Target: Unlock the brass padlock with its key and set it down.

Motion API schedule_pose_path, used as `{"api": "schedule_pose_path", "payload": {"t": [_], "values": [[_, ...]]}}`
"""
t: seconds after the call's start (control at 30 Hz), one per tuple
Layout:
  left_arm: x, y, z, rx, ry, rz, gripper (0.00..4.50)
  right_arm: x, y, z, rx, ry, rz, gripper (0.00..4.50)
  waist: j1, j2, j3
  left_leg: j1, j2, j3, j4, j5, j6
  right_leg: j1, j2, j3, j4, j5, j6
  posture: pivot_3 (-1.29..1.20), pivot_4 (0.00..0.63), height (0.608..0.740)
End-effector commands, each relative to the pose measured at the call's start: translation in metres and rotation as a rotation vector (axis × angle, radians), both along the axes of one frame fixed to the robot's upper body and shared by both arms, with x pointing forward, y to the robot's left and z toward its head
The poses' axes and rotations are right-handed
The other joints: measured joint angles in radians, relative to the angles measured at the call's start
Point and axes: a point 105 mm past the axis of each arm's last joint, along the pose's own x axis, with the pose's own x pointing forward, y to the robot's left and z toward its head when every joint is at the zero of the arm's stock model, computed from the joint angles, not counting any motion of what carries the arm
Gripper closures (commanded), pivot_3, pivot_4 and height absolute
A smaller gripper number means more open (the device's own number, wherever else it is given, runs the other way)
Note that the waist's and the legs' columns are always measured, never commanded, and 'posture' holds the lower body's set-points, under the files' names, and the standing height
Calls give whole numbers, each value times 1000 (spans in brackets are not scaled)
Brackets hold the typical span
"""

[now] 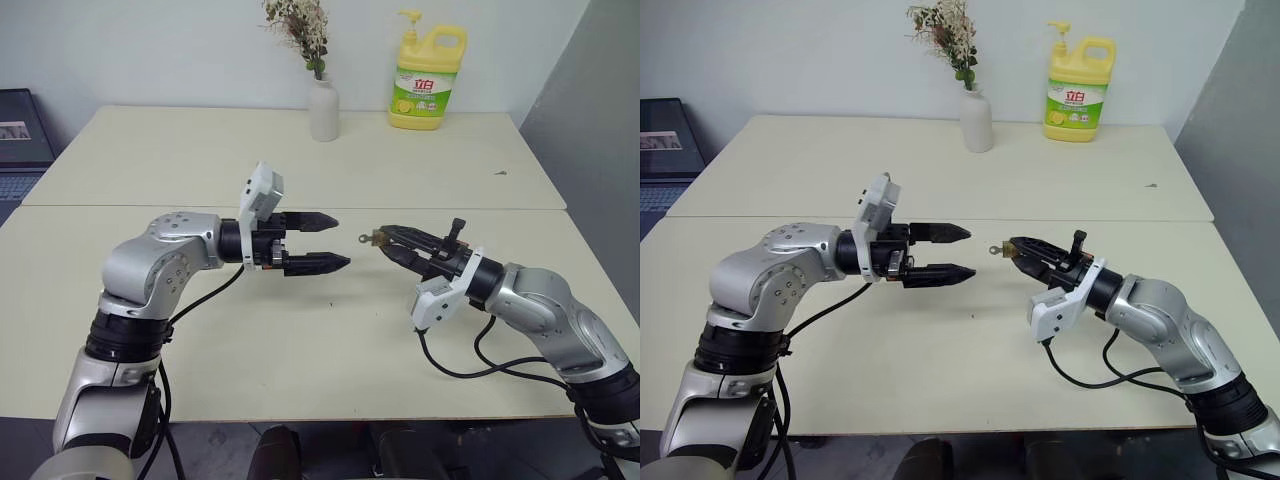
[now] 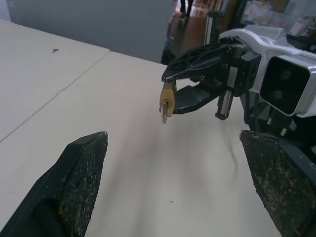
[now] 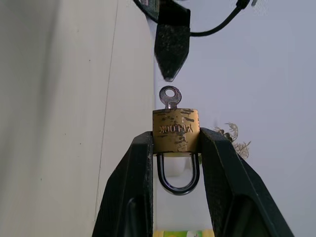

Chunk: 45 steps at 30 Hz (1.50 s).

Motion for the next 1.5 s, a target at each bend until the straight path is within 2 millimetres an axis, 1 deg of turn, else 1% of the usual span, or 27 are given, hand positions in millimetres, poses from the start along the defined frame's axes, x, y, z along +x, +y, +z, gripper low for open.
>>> {"api": "schedule_pose_path", "payload": {"t": [0.03,0.27,0.37,0.4,0.43,0.47,0.57,0.6,0.77,0.8,1.03,1.23,1.3,1.47,1.5], "values": [[-2,-8,12,-23,-51,-47,0,-3,2,14,34,-45,26,3570,0,0,0,0,0,0,0,0,0,0,0,0,0,0,0,0,150,740],[3,-13,14,-52,-46,-54,0,-4,3,12,34,-33,32,3570,1,0,0,0,0,0,0,0,0,0,0,0,0,0,0,0,150,740],[4,-13,14,-55,-41,-54,544,-5,4,12,34,-28,36,3570,1,0,0,0,0,0,0,0,0,0,0,0,0,0,0,0,150,740],[4,-13,14,-56,-38,-55,767,-5,4,12,34,-27,38,3570,1,0,0,0,0,0,0,0,0,0,0,0,0,0,0,0,150,740],[5,-13,13,-54,-38,-56,1173,-5,4,12,34,-27,39,3570,1,0,0,0,0,0,0,0,0,0,0,0,0,0,0,0,150,740],[5,-14,13,-53,-36,-58,1408,-5,5,13,34,-27,42,3570,1,0,0,0,0,0,0,0,0,0,0,0,0,0,0,0,150,740],[5,-16,12,-55,-36,-66,2394,-6,6,14,35,-28,47,3570,1,0,0,0,0,0,0,0,0,0,0,0,0,0,0,0,150,740],[5,-16,12,-56,-36,-67,2649,-6,6,14,36,-28,48,3570,1,0,0,0,0,0,0,0,0,0,0,0,0,0,0,0,150,740],[4,-19,10,-51,-38,-80,4329,-6,8,14,42,-24,54,3570,1,0,0,0,0,0,0,0,0,0,0,0,0,0,0,0,150,740],[4,-20,9,-52,-39,-83,4500,-6,9,15,43,-23,58,3570,1,0,0,0,0,0,0,0,0,0,0,0,0,0,0,0,150,740],[3,-21,7,-43,-56,-98,4500,-6,11,15,57,-10,63,3570,1,0,0,0,0,0,0,0,0,0,0,0,0,0,0,0,150,740],[0,-20,4,-9,-119,-115,4500,-6,11,16,89,26,63,3570,1,0,0,0,0,0,0,0,0,0,0,0,0,0,0,0,150,740],[0,-18,2,16,-165,-116,4500,-5,11,16,104,41,60,3570,1,0,0,0,0,0,0,0,0,0,0,0,0,0,0,0,150,740],[2,-18,4,28,-270,-110,4500,-5,10,15,102,54,59,3570,3,0,0,0,0,0,0,0,0,0,0,0,0,0,0,0,150,740],[0,-19,5,33,-326,-116,4500,-5,10,15,105,56,58,3570,3,0,0,0,0,0,0,0,0,0,0,0,0,0,0,0,150,740]]}}
